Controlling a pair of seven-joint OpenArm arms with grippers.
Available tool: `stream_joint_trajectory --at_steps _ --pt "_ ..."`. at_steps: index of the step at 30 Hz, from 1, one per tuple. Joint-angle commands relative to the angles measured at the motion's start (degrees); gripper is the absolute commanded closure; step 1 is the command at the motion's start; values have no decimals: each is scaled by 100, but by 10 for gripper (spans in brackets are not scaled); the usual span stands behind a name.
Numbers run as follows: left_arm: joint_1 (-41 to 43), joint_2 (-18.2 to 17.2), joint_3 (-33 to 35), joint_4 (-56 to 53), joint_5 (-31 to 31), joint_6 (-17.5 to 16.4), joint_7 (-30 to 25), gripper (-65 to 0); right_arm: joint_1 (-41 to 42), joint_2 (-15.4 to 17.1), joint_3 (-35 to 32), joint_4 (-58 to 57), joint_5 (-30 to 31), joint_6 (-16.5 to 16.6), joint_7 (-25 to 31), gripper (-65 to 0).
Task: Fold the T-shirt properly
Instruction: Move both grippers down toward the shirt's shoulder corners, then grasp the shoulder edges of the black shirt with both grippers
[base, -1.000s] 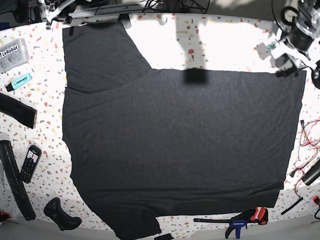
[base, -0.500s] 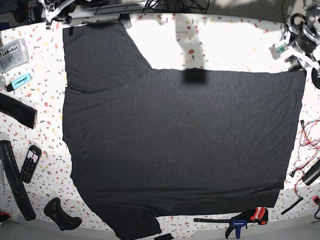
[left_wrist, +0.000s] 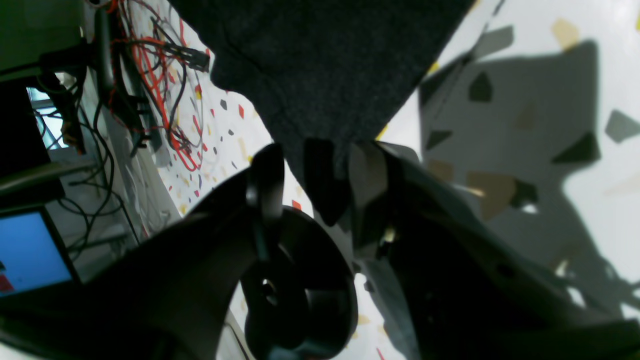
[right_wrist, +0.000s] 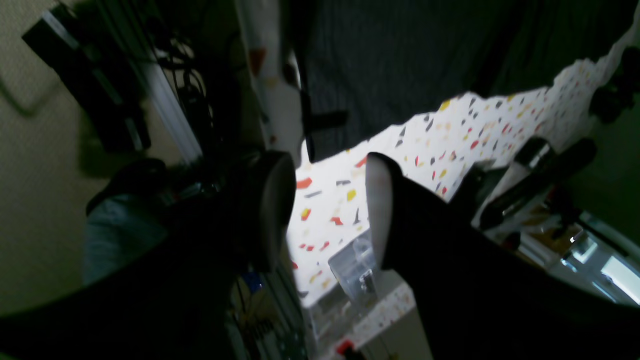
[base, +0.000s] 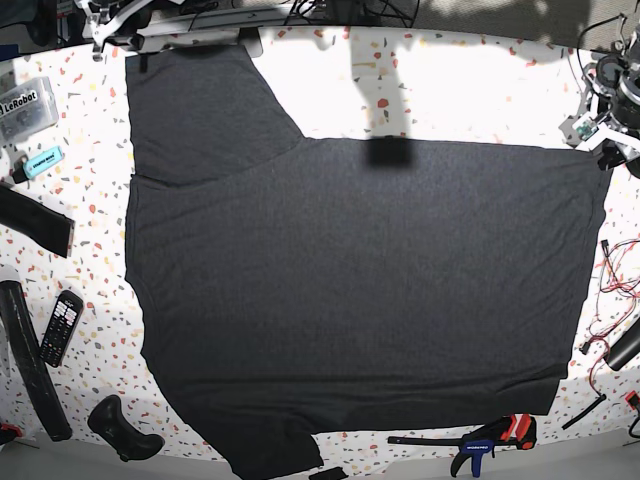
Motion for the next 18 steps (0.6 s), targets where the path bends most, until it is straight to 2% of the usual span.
stream_joint_trajectory --at_steps 1,3,7,9,12,15,18 --pt "-2 9 -28 31 24 -24 -26 -214 -46 39 13 85 -101 -85 22 -273" --pt "0 216 -28 31 26 -28 -81 -199 -46 -52 13 85 -103 -203 48 -273" --pt "-39 627 -28 28 44 -26 -446 -56 -46 -354 13 85 -103 -267 140 -273" --pt "-107 776 -28 31 44 -20 -374 0 -46 -476 13 85 -103 -267 144 -273" --pt "-192 850 -28 33 42 44 72 0 -46 -509 13 85 -103 -267 142 -273" --pt "-175 848 -28 42 42 428 468 0 -28 -507 13 85 -105 -269 127 -269" --pt "-170 848 -28 42 42 494 645 0 81 -507 13 85 -101 -267 146 -268"
